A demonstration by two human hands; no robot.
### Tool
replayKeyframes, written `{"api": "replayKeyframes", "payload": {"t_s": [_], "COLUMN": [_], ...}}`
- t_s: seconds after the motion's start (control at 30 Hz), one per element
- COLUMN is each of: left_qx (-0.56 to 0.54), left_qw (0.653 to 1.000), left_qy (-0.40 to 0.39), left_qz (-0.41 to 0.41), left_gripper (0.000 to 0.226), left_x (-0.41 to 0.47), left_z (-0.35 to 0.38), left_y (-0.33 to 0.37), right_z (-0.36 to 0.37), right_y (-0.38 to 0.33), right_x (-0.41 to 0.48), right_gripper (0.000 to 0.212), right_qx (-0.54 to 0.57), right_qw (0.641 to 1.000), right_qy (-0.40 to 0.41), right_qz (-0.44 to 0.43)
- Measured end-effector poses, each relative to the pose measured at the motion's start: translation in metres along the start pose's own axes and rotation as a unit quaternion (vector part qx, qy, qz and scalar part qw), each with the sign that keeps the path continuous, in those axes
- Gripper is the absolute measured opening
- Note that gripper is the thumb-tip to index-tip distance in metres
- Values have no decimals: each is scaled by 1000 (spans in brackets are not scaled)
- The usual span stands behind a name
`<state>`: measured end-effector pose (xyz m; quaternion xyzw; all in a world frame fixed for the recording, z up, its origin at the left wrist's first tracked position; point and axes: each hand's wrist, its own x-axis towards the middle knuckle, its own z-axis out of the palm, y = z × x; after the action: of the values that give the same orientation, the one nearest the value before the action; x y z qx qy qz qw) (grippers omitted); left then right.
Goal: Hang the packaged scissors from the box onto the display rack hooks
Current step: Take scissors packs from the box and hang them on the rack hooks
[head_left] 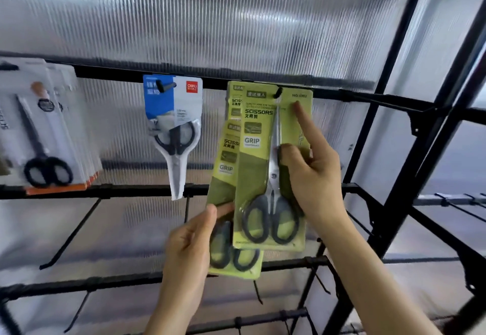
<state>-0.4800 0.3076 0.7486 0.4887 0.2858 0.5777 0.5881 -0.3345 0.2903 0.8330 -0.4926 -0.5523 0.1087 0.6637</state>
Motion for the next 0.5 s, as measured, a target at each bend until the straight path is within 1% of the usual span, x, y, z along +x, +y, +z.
{"api": "replayKeyframes", "payload": {"t_s": [0.17, 0.27, 0.37, 0.5], "left_qx": [11, 28, 36, 46], "left_qw": [1000, 999, 999, 998], "left_qy": [-19, 7, 28, 44], "left_qz": [6, 26, 25, 21], "left_gripper": [30, 15, 24, 26], "left_x": [6, 11, 16, 16], "left_z": [-7, -14, -24, -34], "left_y": [1, -3, -9, -13], "right_z": [7, 13, 19, 28], "right_y": [6, 19, 33, 45], "right_x": [11, 31, 54, 72], "right_gripper": [59, 55, 53, 54], "right_qx": [0, -31, -115, -180], "right_qw": [999, 998, 992, 981], "right_qy": [-7, 2, 3, -21], "right_qz": [31, 49, 46, 64]}}
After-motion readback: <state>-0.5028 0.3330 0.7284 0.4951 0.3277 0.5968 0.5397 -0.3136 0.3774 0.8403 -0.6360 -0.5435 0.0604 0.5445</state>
